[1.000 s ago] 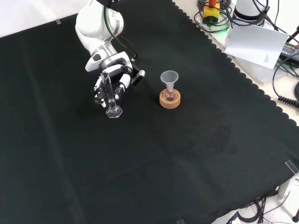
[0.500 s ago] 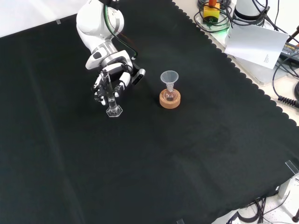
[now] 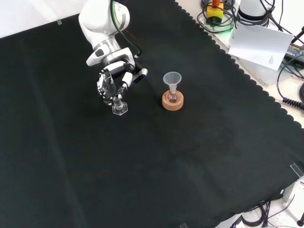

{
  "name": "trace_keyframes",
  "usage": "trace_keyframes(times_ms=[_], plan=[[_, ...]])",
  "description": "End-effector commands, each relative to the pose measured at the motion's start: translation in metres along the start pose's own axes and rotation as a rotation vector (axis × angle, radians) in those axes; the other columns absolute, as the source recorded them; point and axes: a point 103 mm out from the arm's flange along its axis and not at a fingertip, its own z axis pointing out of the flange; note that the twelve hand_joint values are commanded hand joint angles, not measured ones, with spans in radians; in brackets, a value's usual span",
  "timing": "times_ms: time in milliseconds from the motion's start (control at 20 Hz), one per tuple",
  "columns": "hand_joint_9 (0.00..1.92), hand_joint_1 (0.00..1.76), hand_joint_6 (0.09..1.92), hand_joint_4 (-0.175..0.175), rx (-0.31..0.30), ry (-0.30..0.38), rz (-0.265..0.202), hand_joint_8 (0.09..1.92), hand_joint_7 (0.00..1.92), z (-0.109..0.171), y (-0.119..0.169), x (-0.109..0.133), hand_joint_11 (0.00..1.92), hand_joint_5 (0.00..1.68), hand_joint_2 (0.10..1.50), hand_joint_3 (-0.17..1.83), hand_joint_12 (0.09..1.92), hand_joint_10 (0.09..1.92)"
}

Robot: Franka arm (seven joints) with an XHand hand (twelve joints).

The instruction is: Pick up the graduated cylinder.

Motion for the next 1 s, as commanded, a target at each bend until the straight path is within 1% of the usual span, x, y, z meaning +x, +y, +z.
trace_keyframes(times_ms=[50, 300, 450, 650, 850, 1000], plan=[[1.28, 1.15, 1.06, -0.175, 0.041, -0.087, 0.003, 0.46, 1.12, -0.019, -0.008, 0.007, 1.18, 0.96, 1.16, -0.05, 0.77, 0.19], [1.30, 1.15, 1.05, -0.175, 0.057, -0.145, -0.003, 0.45, 1.14, -0.048, -0.025, 0.026, 1.19, 0.96, 1.16, -0.05, 0.77, 0.18], [1.33, 1.15, 1.05, -0.175, 0.069, -0.176, -0.001, 0.42, 1.16, -0.066, -0.042, 0.042, 1.20, 0.97, 1.16, -0.07, 0.76, 0.15], [1.34, 1.15, 1.04, -0.175, 0.066, -0.226, 0.006, 0.41, 1.16, -0.089, -0.072, 0.066, 1.20, 0.97, 1.16, -0.08, 0.76, 0.14], [1.35, 1.16, 1.03, -0.175, 0.081, -0.265, 0.030, 0.39, 1.18, -0.110, -0.107, 0.081, 1.21, 0.98, 1.17, -0.10, 0.75, 0.11], [1.36, 1.16, 1.03, -0.175, 0.097, -0.286, 0.055, 0.38, 1.18, -0.121, -0.132, 0.091, 1.21, 0.98, 1.17, -0.11, 0.75, 0.10]])
